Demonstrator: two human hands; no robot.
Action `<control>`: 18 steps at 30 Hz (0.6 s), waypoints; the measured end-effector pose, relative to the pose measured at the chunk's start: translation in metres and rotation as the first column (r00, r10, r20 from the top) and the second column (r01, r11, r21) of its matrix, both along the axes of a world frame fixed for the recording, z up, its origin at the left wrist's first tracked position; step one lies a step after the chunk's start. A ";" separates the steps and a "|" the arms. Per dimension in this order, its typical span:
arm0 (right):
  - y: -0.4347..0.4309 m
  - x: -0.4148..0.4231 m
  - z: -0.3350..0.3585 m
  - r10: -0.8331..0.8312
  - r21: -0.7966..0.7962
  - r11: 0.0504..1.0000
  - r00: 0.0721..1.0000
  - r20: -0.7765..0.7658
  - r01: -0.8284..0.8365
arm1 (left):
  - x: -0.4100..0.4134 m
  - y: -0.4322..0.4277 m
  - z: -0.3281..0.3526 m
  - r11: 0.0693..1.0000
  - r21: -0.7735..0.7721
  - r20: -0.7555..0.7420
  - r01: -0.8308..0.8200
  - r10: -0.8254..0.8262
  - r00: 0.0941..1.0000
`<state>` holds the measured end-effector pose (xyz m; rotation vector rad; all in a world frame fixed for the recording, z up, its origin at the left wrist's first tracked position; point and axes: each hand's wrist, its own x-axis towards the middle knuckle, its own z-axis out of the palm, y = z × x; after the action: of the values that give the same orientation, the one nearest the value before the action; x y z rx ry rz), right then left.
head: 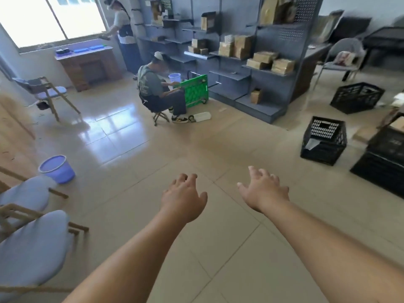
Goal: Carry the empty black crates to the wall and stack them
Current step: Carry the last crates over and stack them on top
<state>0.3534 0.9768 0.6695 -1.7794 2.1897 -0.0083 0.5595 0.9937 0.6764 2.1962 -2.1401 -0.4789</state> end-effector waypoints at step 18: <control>-0.242 -0.115 -0.041 -0.555 0.082 0.827 0.831 -0.031 0.556 | -0.126 -0.350 -0.041 0.882 0.024 -0.057 0.470 -0.468 0.882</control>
<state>0.2383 0.7349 0.6283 -1.0349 2.5869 -0.0392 0.4334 0.6441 0.6351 1.6365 -2.6530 -0.5855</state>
